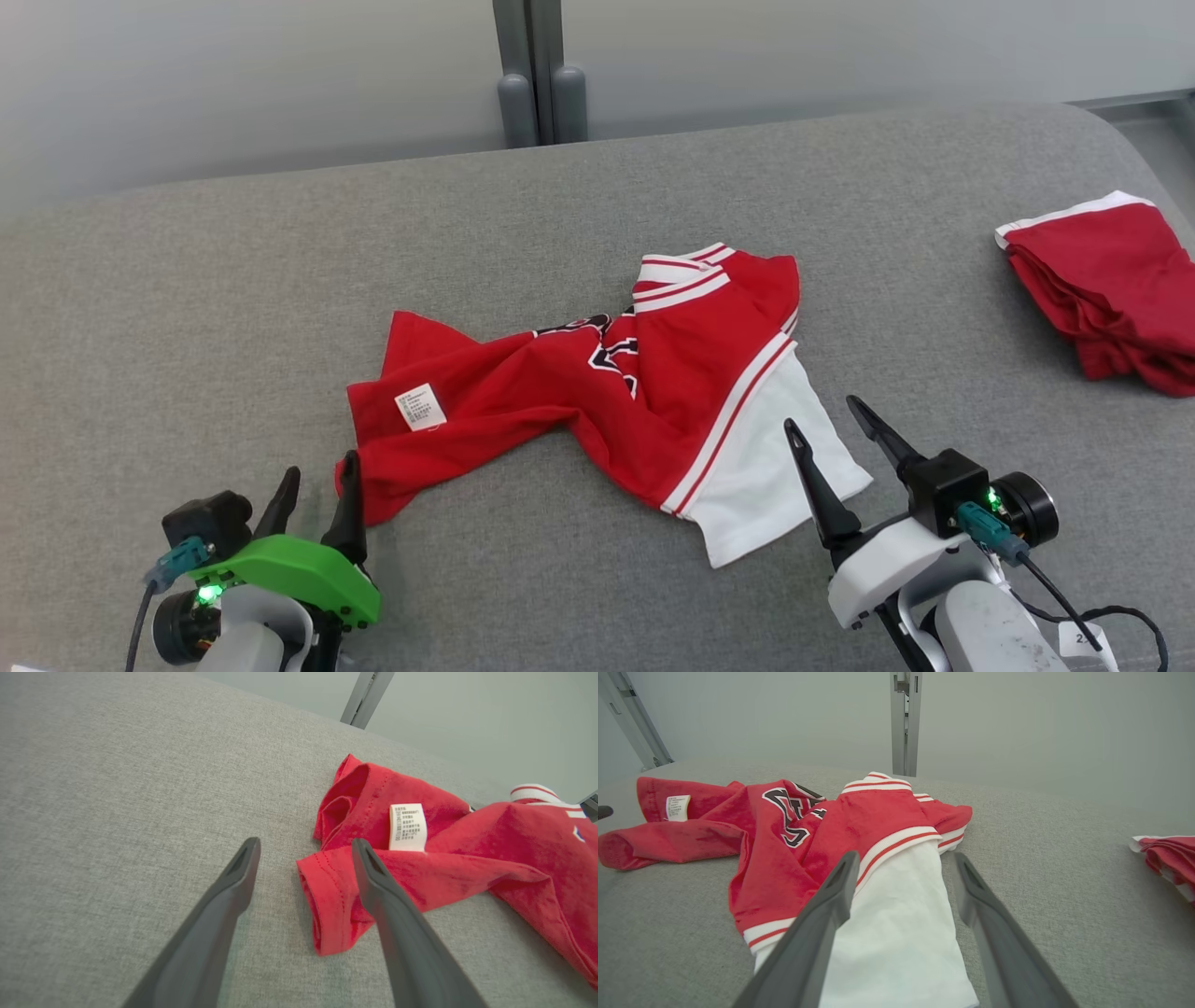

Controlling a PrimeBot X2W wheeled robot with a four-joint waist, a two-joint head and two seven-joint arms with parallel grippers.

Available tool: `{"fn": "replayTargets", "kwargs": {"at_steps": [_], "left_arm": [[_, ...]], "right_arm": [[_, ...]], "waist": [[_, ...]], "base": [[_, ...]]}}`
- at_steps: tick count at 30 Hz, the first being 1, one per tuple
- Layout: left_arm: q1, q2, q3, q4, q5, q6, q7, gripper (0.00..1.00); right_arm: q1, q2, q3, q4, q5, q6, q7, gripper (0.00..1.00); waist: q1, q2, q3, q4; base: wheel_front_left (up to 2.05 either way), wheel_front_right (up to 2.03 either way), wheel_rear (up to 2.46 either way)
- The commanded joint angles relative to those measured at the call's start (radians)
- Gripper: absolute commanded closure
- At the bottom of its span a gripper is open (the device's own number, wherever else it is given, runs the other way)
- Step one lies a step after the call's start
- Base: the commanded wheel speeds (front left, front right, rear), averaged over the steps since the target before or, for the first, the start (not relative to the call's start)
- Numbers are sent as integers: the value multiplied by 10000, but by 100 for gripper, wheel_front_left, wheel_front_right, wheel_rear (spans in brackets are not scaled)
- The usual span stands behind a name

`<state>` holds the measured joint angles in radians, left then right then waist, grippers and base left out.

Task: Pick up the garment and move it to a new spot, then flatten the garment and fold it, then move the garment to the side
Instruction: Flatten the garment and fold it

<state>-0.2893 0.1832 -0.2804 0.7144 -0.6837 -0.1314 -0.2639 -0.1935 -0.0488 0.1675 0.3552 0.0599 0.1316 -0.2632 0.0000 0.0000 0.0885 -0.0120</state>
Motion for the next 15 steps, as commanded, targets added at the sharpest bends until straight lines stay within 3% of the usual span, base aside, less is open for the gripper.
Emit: {"fn": "replayTargets", "kwargs": {"at_steps": [1, 9, 10, 12, 13, 14, 15], "left_arm": [[-265, 89, -181, 139, -218, 20, -1, 0], [-753, 419, -1311, 928, -954, 20, -3, 0], [-760, 418, -1461, 1033, -1059, 20, -1, 5], [-841, 475, -1621, 1092, -1148, 20, -1, 27], [-854, 488, -1682, 1080, -1211, 20, -3, 61], [-904, 545, -1688, 982, -1147, 20, -1, 75], [-908, 565, -1625, 853, -1109, 20, -3, 100]], "right_arm": [[-84, -37, 34, -44, -67, -20, -18, 0], [-232, -35, 141, -64, -56, -20, -18, 0], [-244, -36, 148, -60, -55, -20, -18, 0], [-248, -35, 139, -53, -59, -20, -18, 0], [-247, -35, 124, -50, -70, -20, -18, 0], [-249, -36, 106, -50, -79, -20, -18, 0], [-239, -35, 90, -60, -91, -20, -18, 0]], "waist": [[0, 0, 169, -149], [0, 0, 359, -307], [0, 0, 375, -318], [0, 0, 397, -324], [0, 0, 406, -322], [0, 0, 414, -314], [0, 0, 419, -302]], "base": [[0, 0, 0], [0, 0, 0], [0, 0, 0], [0, 0, 0], [0, 0, 0], [0, 0, 0], [0, 0, 0]]}}
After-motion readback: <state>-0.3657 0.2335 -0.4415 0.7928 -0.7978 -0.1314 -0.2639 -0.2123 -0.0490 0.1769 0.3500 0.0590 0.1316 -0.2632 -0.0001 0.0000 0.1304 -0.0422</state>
